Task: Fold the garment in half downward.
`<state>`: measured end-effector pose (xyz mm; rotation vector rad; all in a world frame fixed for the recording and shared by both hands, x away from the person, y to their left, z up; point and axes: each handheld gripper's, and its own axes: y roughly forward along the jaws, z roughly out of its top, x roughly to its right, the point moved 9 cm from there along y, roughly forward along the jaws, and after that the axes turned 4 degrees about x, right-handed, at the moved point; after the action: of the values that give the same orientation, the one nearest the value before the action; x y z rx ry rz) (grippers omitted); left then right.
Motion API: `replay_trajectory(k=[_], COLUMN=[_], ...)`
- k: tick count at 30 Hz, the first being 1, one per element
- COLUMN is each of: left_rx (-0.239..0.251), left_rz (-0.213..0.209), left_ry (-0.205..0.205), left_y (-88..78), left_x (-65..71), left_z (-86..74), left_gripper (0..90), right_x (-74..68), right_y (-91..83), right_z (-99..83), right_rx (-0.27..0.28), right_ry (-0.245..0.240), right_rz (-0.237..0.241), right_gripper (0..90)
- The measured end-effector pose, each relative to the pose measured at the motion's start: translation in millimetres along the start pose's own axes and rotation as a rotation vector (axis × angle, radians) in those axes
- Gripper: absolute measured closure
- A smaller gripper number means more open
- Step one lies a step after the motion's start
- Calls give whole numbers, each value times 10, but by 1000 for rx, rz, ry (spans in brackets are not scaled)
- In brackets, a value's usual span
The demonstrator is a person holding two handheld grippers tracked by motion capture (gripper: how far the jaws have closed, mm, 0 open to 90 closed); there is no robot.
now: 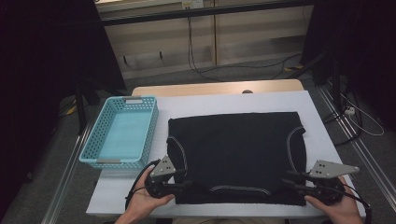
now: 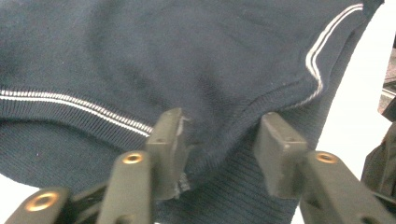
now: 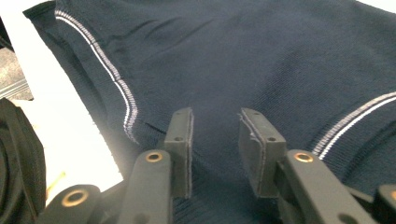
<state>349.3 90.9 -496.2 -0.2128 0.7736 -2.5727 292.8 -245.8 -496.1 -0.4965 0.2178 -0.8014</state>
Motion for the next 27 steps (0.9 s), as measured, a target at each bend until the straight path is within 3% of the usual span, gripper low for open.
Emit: replay_trajectory(k=[4, 7, 10, 16, 21, 27], left_rx=[16, 29, 36, 91, 60, 47], left_rz=[10, 17, 44, 64, 110, 149], left_ry=[-7, -35, -51, -94, -78, -94], left_y=[-37, -57, -89, -133, -27, 78], left_x=[-14, -41, -100, -190, -276, -431], left_z=[30, 14, -24, 52, 35, 37], left_gripper=[434, 333, 285, 184, 177, 121], right_x=[9, 30, 46, 52, 63, 97], right_y=[23, 24, 28, 64, 126, 211], right_z=[7, 19, 26, 50, 71, 100], right_rx=[5, 19, 25, 42, 43, 51], right_ry=[6, 19, 21, 27, 18, 27], right_rz=[-2, -4, -19, -10, -18, -32], right_gripper=[618, 588, 570, 519, 476, 415])
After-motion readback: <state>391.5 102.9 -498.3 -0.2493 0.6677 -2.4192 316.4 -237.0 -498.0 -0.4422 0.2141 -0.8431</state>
